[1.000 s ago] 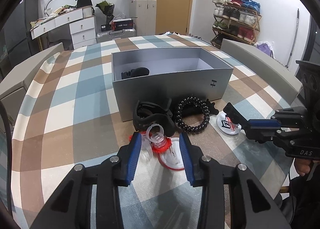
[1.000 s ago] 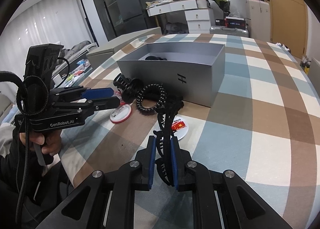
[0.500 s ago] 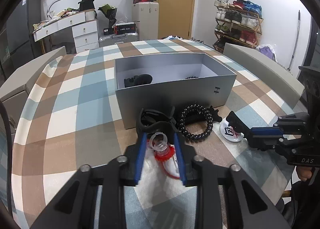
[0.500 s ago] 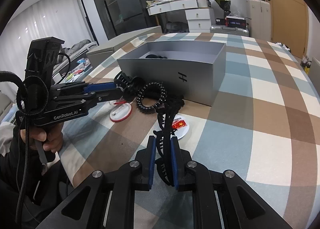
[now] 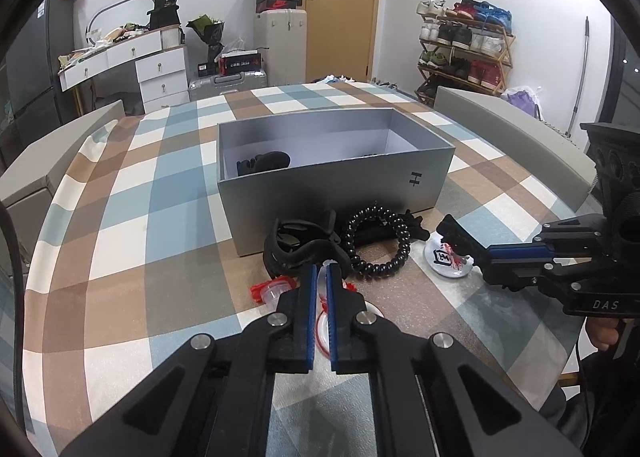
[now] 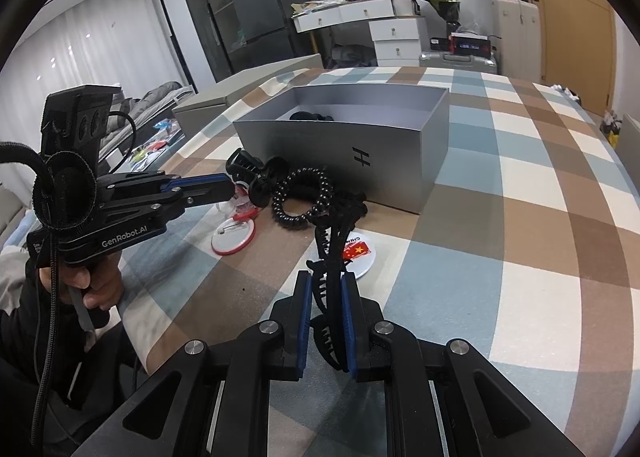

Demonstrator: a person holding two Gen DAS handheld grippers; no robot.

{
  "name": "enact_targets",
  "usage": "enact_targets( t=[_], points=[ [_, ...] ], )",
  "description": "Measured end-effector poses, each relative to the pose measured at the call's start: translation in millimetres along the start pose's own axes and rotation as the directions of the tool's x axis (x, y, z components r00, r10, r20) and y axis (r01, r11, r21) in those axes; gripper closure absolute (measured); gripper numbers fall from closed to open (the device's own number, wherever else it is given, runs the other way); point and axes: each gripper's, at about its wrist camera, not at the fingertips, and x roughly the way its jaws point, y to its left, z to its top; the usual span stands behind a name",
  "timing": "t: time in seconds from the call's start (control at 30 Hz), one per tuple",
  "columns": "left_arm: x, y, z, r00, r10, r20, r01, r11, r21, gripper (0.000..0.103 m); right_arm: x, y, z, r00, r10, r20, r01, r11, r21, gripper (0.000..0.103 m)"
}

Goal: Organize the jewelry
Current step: 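Grasp the clear red-capped bottle with the left gripper while the right holds the clip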

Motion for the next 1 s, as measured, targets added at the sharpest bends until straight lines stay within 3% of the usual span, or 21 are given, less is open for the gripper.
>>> enact_targets(
  t=[0.27, 0.37, 0.43, 0.5, 0.6, 0.93, 1.0],
  points=[
    [-0.7, -1.5, -0.9, 1.000, -0.018, 0.000, 0.018, 1.000, -0.004, 0.103, -2.1, -0.3, -0.6, 1.000, 0.000, 0.005, 0.000, 1.000, 0.003, 0.089],
    [2.3, -4.4, -2.0, 1.000, 0.006, -0.018, -0.006, 1.000, 0.008, 0.102, -2.0, -0.4, -0.3, 1.000, 0.002, 0.003, -0.002, 1.000, 0.005, 0.089],
    [5.0, -5.7, -2.2, 0.999, 0.017, -0.029, -0.017, 1.000, 0.013, 0.097, -1.7, -0.4, -0.5, 1.000, 0.001, 0.001, -0.001, 1.000, 0.004, 0.089],
    [6.6, -6.0, -2.5, 0.999, 0.031, -0.040, -0.030, 0.999, 0.010, 0.078, -1.6, -0.6, -0.5, 1.000, 0.000, 0.000, 0.000, 1.000, 0.005, 0.089],
    [3.4, -5.9, -1.5, 1.000, 0.023, -0.021, -0.023, 1.000, 0.010, 0.066, -1.6, -0.7, -0.7, 1.000, 0.002, 0.001, -0.002, 1.000, 0.005, 0.089],
    [12.1, -17.2, -0.5, 0.997, 0.065, -0.040, -0.062, 0.995, 0.074, 0.067, -0.6, -2.0, -0.7, 1.000, 0.006, -0.005, -0.006, 1.000, 0.008, 0.089],
    [12.8, -19.4, -1.2, 0.997, 0.058, -0.047, -0.054, 0.995, 0.089, 0.083, -0.6, -2.0, -0.6, 1.000, 0.006, -0.005, -0.006, 1.000, 0.008, 0.089]
  ],
)
